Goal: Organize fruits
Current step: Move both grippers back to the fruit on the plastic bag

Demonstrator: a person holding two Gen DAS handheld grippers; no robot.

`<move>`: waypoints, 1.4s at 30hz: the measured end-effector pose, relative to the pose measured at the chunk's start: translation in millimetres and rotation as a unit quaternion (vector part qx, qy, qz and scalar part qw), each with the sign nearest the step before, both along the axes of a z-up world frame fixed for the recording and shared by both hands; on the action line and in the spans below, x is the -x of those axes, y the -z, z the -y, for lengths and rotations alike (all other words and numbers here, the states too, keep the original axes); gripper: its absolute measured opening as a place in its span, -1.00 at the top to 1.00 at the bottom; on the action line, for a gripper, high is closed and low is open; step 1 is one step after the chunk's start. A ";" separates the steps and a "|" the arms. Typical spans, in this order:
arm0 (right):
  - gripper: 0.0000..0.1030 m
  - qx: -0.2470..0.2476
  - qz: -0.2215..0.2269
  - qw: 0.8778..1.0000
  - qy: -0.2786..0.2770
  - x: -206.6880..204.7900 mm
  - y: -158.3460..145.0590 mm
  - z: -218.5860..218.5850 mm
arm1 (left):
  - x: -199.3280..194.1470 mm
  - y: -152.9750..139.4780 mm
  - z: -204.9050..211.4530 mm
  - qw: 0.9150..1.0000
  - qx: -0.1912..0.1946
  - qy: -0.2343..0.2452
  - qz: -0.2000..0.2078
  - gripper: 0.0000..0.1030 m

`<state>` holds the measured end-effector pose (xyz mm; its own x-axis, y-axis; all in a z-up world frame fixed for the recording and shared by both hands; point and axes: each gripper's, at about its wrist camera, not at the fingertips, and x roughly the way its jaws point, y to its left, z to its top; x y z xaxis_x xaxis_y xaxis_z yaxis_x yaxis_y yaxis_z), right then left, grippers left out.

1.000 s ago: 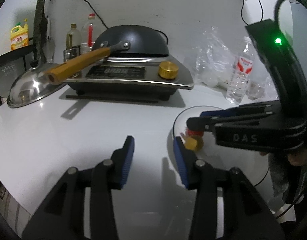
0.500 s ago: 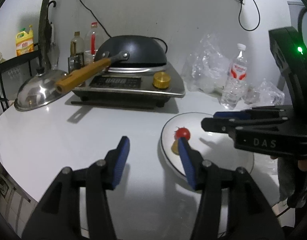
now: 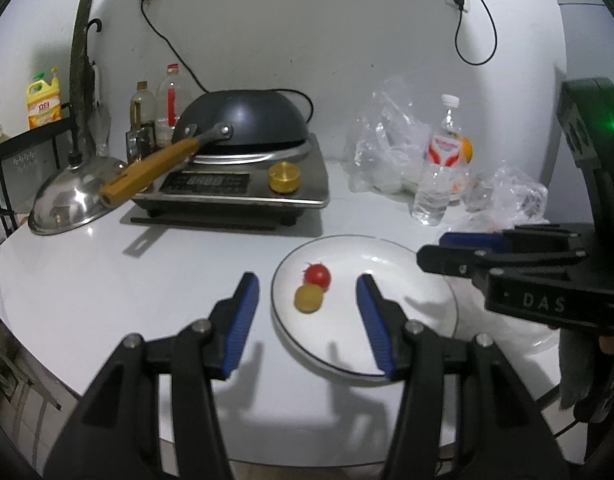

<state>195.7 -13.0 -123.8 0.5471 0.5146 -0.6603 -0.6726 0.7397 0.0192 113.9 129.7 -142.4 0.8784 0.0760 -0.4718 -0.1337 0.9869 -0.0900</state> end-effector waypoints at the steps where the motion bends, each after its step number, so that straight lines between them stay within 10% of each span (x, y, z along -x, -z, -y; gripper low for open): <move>1: 0.40 -0.002 0.001 1.000 0.000 0.8 -1.4 3.1 | 0.7 -1.8 2.6 1.000 0.005 -0.003 0.002 -0.02; 7: 0.40 -0.015 0.016 1.000 0.001 7.7 -8.7 27.2 | 4.6 -10.8 24.6 1.000 0.011 0.000 0.016 -0.29; 42: 0.31 -0.031 0.045 0.996 0.075 2.1 2.4 186.0 | -32.4 -10.3 164.1 0.994 -0.044 0.100 -0.012 -0.29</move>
